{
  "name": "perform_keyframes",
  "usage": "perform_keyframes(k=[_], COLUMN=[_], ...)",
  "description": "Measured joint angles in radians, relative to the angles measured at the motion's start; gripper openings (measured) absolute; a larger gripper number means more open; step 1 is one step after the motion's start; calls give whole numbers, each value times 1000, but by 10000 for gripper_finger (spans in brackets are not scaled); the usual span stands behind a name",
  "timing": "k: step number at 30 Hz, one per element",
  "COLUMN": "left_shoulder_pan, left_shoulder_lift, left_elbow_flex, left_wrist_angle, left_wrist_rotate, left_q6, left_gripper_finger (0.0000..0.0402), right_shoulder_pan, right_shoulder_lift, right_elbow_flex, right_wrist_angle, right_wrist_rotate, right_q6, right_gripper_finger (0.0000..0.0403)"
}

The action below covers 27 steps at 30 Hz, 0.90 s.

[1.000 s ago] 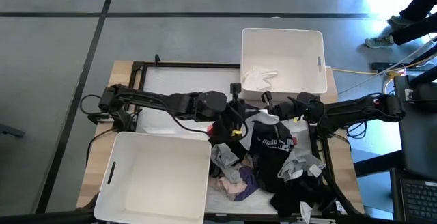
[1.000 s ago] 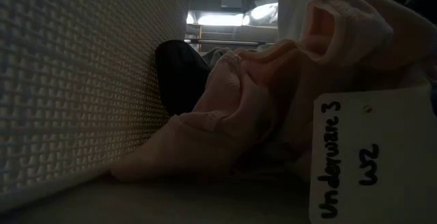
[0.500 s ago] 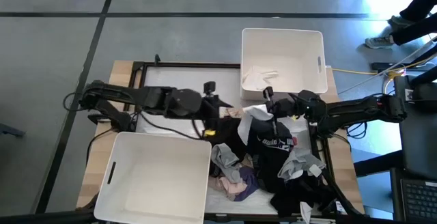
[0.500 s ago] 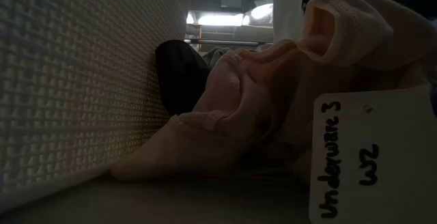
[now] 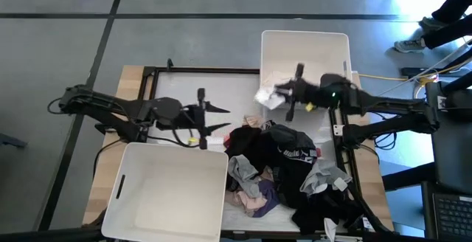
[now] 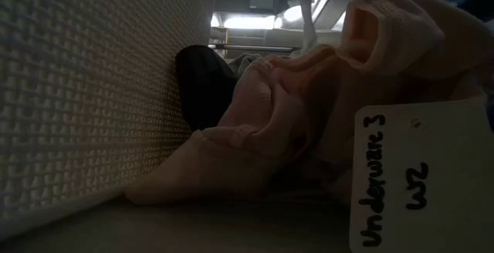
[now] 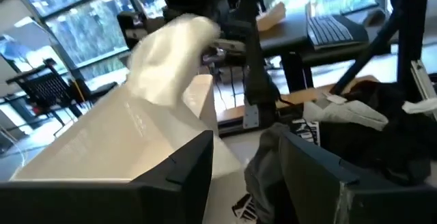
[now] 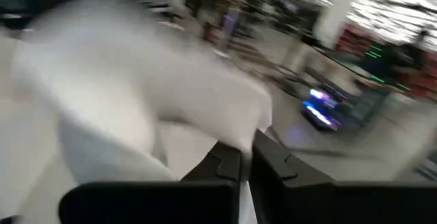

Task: Sort clothes
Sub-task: Put the white sock into the top white laundry bin

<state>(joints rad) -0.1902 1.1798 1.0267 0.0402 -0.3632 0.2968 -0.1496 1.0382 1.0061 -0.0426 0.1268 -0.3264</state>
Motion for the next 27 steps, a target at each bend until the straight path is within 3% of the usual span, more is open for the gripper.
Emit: perform_keyframes(k=[7, 16, 27], left_shoulder_pan=[24, 77, 87], left_shoulder_lift=[-93, -96, -113], left_elbow_flex=[-185, -326, -325], left_wrist_angle=[170, 362, 343], left_wrist_rotate=[29, 32, 32], left_q6=[64, 127, 146], left_gripper_finger=[159, 159, 159], right_shoulder_pan=[-197, -492, -539], right_shoulder_lift=[9, 71, 107], right_elbow_flex=[149, 166, 166], right_wrist_angle=[-162, -238, -381], right_wrist_rotate=[129, 137, 151], right_q6=[-1, 13, 252], right_gripper_finger=[18, 18, 24])
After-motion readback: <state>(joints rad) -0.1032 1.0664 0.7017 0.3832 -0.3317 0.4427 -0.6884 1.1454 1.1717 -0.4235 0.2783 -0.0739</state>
